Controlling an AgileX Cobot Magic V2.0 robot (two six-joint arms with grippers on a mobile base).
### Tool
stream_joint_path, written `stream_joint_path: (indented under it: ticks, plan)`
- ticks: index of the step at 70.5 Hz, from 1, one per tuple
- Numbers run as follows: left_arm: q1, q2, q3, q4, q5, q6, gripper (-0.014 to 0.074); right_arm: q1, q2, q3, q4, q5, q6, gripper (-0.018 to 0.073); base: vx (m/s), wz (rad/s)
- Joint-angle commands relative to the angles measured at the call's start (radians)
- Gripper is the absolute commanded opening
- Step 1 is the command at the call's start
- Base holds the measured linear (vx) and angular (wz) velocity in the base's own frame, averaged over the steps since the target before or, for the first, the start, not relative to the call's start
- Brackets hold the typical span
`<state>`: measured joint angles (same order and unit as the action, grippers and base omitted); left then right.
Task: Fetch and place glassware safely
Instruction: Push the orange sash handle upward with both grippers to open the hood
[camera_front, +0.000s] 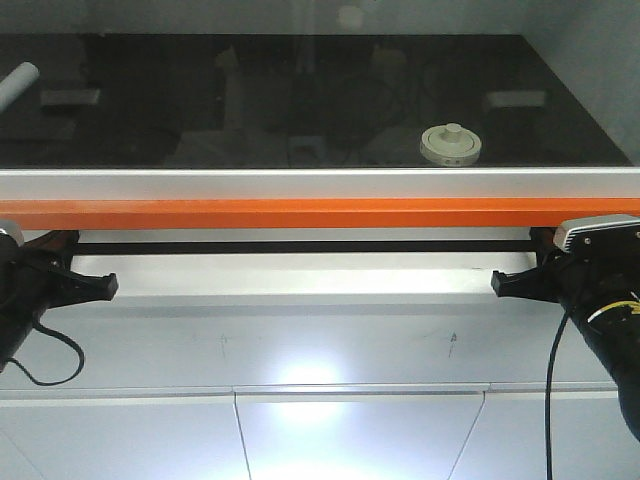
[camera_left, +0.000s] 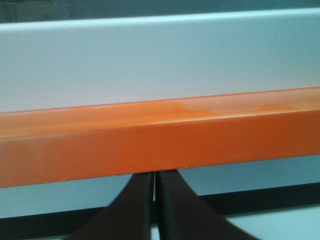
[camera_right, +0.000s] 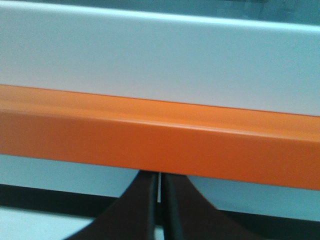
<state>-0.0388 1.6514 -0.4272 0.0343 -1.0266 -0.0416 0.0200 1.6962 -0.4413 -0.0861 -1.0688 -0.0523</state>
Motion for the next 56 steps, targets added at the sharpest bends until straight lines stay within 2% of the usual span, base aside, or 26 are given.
stream_joint_path:
  ticks: [1, 12, 29, 56]
  plan:
    - [-0.007, -0.082, -0.027, -0.011, -0.181, -0.003, -0.0007, -0.004, -0.067, -0.032, -0.002, -0.205, -0.006, -0.0001, 0.00, 0.00]
    - [-0.007, -0.125, -0.033, -0.011, -0.166, -0.003, -0.0007, -0.004, -0.099, -0.032, -0.002, -0.197, -0.006, -0.0001, 0.00, 0.00]
    - [-0.007, -0.204, -0.108, -0.010, -0.010, -0.002, -0.0007, -0.004, -0.154, -0.048, -0.003, -0.141, -0.006, -0.0001, 0.00, 0.00]
    - [-0.007, -0.318, -0.216, -0.007, 0.116, -0.002, -0.0007, -0.004, -0.257, -0.137, -0.009, -0.019, -0.006, -0.0001, 0.00, 0.00]
